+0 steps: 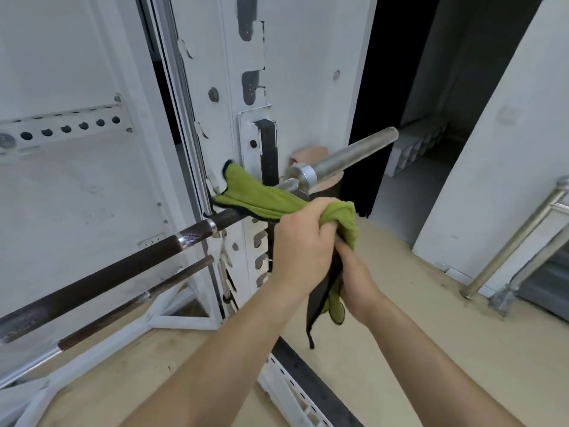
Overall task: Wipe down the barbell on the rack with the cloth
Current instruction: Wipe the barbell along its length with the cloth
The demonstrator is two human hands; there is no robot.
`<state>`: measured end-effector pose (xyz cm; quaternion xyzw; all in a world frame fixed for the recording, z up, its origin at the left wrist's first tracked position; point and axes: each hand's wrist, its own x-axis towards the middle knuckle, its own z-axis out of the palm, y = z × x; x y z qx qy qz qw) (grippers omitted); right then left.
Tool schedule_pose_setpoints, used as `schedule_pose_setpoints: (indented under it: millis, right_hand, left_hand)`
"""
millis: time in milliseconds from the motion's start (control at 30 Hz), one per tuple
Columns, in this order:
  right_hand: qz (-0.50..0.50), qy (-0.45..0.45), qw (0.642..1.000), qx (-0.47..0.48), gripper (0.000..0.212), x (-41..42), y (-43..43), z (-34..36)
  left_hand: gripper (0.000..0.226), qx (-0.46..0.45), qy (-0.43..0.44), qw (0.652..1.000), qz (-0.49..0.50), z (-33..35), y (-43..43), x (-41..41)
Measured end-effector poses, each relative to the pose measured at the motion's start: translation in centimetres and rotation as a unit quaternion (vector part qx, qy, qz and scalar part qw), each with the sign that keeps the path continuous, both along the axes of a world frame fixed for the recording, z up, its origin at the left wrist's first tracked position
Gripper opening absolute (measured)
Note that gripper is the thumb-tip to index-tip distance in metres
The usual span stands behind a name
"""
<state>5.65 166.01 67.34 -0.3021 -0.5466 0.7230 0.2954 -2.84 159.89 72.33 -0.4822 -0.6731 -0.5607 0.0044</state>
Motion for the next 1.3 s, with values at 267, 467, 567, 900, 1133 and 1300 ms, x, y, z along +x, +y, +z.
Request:
schedule_pose_setpoints:
  millis: [267, 467, 567, 900, 1133, 1300]
  right_hand:
    - [0.046, 0.24, 0.917, -0.314, 0.047, 5.9, 6.2, -0.3]
    - [0.128, 0.2, 0.935, -0.265, 0.042, 7.8, 13.0, 1.3]
    - [0.198, 0.252, 0.915, -0.244, 0.046, 5.0, 14.2, 4.6]
    - [0.225, -0.171, 0.646, 0.709, 0.049, -11.3, 15.4, 9.5]
    - [0.263, -0.199, 0.644, 0.69, 0.014, -12.7, 15.6, 10.0]
    - [0.233, -0.176, 0.626, 0.723, 0.013, -12.3, 14.9, 9.2]
  left_hand:
    - [0.02, -0.024, -0.156, 0.987, -0.025, -1.1, 7.5, 8.3]
    - [0.034, -0.019, -0.131, 0.991, 0.022, 0.3, 9.6, 11.5]
    - [0.037, 0.003, -0.104, 0.994, 0.045, 1.5, 6.6, 9.5]
    - [0.031, -0.44, 0.229, 0.761, 0.417, -1.7, 0.4, -8.9]
    - [0.036, -0.467, 0.301, 0.684, 0.472, -2.3, 1.3, -10.1]
    - [0.036, -0.527, 0.138, 0.767, 0.339, 0.5, 2.0, -12.0]
